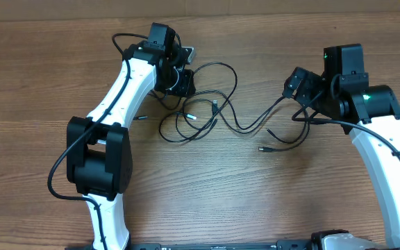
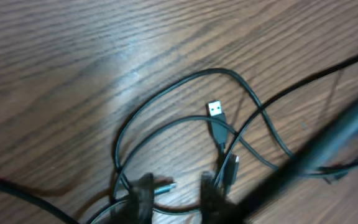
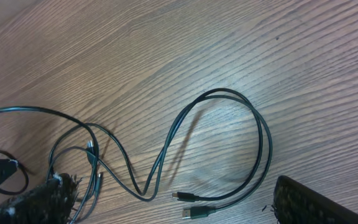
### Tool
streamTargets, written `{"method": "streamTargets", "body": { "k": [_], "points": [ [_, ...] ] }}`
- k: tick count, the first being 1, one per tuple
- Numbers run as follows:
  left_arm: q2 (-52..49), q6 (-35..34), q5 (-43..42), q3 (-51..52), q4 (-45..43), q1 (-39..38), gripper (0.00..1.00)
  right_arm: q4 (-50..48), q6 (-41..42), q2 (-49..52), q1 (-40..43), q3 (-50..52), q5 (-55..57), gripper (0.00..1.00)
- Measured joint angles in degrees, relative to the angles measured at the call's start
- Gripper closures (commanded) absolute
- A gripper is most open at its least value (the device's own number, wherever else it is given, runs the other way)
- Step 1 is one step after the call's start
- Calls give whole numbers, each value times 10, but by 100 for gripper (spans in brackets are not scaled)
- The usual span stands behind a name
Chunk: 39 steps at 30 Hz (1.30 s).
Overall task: Untangle cables
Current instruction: 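Lift one cable with the left gripper and carry it to the far left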
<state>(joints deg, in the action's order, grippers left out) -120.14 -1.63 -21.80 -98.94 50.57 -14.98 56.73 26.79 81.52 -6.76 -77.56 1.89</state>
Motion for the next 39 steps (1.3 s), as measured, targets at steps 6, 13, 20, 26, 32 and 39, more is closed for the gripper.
{"method": "streamTargets", "body": {
  "k": [6, 13, 20, 26, 32, 39],
  "points": [
    [0, -22, -12, -4, 21, 2, 96, 0, 0, 0, 0, 0, 0, 0],
    [11, -97, -82, -100, 63, 18, 96, 0, 0, 0, 0, 0, 0, 0],
    [99, -208, -107, -222, 73, 23, 96, 0, 0, 0, 0, 0, 0, 0],
    [191, -274, -123, -280, 49, 23, 96, 0, 0, 0, 0, 0, 0, 0],
    [241, -330, -133, -284, 12, 23, 96, 0, 0, 0, 0, 0, 0, 0],
    [242, -425, -148, -283, -142, 23, 96, 0, 0, 0, 0, 0, 0, 0]
  ]
}}
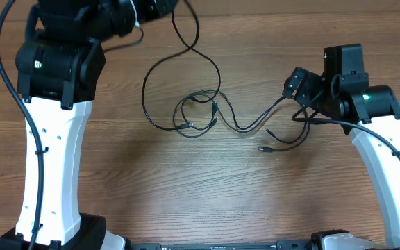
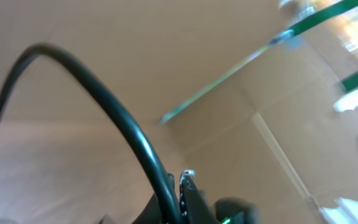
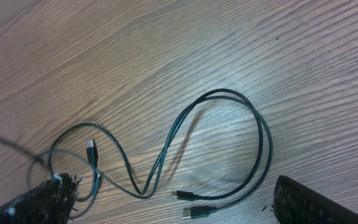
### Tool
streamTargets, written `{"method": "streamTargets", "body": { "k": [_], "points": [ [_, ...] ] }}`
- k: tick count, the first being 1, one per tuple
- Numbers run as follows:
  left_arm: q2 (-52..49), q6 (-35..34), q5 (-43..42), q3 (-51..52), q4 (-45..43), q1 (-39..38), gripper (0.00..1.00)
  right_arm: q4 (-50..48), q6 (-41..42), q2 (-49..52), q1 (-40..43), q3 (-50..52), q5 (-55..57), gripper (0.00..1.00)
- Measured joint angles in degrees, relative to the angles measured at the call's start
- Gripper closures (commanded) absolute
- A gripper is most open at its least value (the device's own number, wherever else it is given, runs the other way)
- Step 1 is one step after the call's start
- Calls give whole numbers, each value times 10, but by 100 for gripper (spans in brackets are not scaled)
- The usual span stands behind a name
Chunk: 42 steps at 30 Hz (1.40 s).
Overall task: Untangle cables
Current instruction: 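Lift one cable with the left gripper and carry it to the far left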
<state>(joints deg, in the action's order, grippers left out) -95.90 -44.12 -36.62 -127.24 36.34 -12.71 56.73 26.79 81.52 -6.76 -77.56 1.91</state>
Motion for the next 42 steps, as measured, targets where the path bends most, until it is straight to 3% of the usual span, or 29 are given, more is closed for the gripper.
{"method": "streamTargets", "body": {
  "k": [6, 11, 15, 18, 24, 33, 42],
  "points": [
    [0, -98, -19, 1, -259, 0, 96, 1, 0, 0, 0, 0, 0, 0],
    [1, -194, 7, -1, -367, 0, 96, 1, 0, 0, 0, 0, 0, 0],
    [1, -255, 33, -1, -363, 0, 96, 1, 0, 0, 0, 0, 0, 0],
    [2, -276, 54, -2, -299, 0, 96, 1, 0, 0, 0, 0, 0, 0],
    [-4, -184, 121, -2, -176, 0, 96, 1, 0, 0, 0, 0, 0, 0],
    [-44, -141, 162, -3, -222, 38, 96, 1, 0, 0, 0, 0, 0, 0],
    [-172, -137, 163, -3, -214, 135, 96, 1, 0, 0, 0, 0, 0, 0]
  ]
}}
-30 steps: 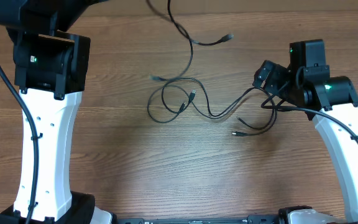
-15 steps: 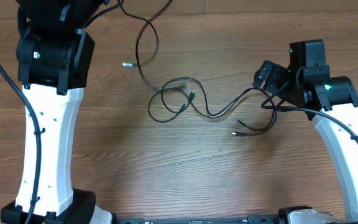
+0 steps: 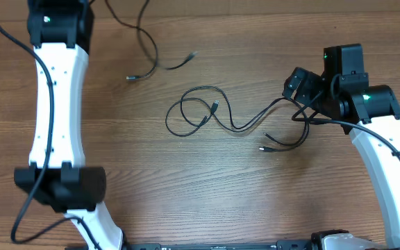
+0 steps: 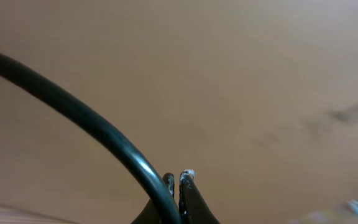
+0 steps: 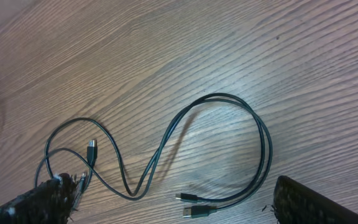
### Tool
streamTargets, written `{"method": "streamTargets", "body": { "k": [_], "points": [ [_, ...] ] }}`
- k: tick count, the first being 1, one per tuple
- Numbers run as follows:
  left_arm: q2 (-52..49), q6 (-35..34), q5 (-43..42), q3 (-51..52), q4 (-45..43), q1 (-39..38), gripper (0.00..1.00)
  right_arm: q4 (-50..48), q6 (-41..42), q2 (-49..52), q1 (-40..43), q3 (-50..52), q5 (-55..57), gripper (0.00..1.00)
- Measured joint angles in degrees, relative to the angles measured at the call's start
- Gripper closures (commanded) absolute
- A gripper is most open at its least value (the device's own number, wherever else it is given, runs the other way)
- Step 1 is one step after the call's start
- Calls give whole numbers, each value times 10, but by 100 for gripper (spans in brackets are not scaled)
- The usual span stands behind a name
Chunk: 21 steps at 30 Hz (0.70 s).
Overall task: Untangle cables
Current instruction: 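Lift one cable with the left gripper and carry it to the far left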
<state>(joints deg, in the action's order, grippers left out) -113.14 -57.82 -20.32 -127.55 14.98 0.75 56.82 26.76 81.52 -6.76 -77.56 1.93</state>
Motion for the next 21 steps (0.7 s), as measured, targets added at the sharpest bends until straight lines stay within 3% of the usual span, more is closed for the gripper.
{"method": "streamTargets", "body": {
  "k": [3, 6, 7, 9, 10, 16, 21],
  "points": [
    [-35, 15, 0, 0, 30, 58, 94, 0, 0, 0, 0, 0, 0, 0],
    [-62, 52, 3, 0, 83, 123, 74, 0, 0, 0, 0, 0, 0, 0],
    [-72, 77, 6, 0, 115, 149, 57, 0, 0, 0, 0, 0, 0, 0],
    [-90, 118, 17, 0, 181, 197, 13, 0, 0, 0, 0, 0, 0, 0],
    [-99, 142, 24, 0, 226, 221, 0, 0, 0, 0, 0, 0, 0, 0],
    [-153, 259, 64, 1, 419, 339, 0, 0, 0, 0, 0, 0, 0, 0],
    [-167, 335, 5, 2, 514, 377, 0, 0, 0, 0, 0, 0, 0, 0]
  ]
}}
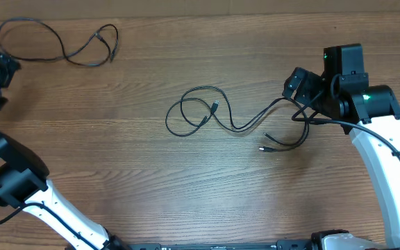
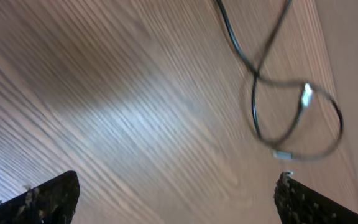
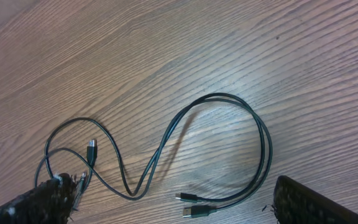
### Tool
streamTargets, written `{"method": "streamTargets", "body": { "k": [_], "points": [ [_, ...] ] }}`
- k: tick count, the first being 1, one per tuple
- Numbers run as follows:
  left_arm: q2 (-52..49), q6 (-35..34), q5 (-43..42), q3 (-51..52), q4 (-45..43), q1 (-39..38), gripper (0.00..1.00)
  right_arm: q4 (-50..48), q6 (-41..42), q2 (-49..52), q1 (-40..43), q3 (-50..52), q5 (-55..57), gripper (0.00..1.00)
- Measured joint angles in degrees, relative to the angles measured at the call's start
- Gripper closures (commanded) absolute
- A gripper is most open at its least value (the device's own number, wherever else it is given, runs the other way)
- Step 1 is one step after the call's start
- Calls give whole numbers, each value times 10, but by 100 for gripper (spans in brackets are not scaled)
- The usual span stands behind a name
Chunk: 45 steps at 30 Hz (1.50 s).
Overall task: Untangle cables
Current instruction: 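Lift one cable with the left gripper and carry it to the far left, then move the left gripper back to the remaining cables at center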
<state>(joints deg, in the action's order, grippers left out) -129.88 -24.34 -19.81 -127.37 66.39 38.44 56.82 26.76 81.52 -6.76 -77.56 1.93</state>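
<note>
One thin black cable [image 1: 55,43] lies by itself at the table's far left corner; the left wrist view shows its loop [image 2: 272,106] with a plug end. My left gripper is beside it at the left edge, open [image 2: 176,180], with nothing between the fingers. The other black cables [image 1: 207,111] lie looped together mid-table, their plug ends [image 1: 264,148] toward the right. My right gripper [image 1: 298,85] hovers over their right part, open [image 3: 169,180]. Below it run two parallel strands [image 3: 229,106] and two plugs [image 3: 192,205].
The wooden table [image 1: 186,201] fills the view. A cardboard-coloured wall [image 1: 200,5] runs along its far edge. My right arm's own black cable [image 1: 311,118] hangs near the wrist. My left arm's base link [image 1: 9,184] stands at the front left.
My left gripper held a cable raised at the back left, shut on it. That cable now lies on the table at the far left, and the gripper is open beside it.
My left gripper was down in the tangle at the centre left. It was then high with one cable trailing from the pile, then held that cable free of the others. The cable now rests apart at the far left. My right gripper stayed open and still.
</note>
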Motion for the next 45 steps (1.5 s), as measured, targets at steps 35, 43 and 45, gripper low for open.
{"method": "streamTargets", "body": {
  "k": [35, 43, 45],
  "points": [
    [215, 140, -34, -4, 129, -370, 0, 0, 0, 0, 0, 0, 0, 0],
    [177, 181, 26, -3, 203, -403, 0, 0, 0, 0, 0, 0, 0, 0],
    [148, 205, 19, -4, 222, -406, 0, 0, 0, 0, 0, 0, 0, 0]
  ]
}}
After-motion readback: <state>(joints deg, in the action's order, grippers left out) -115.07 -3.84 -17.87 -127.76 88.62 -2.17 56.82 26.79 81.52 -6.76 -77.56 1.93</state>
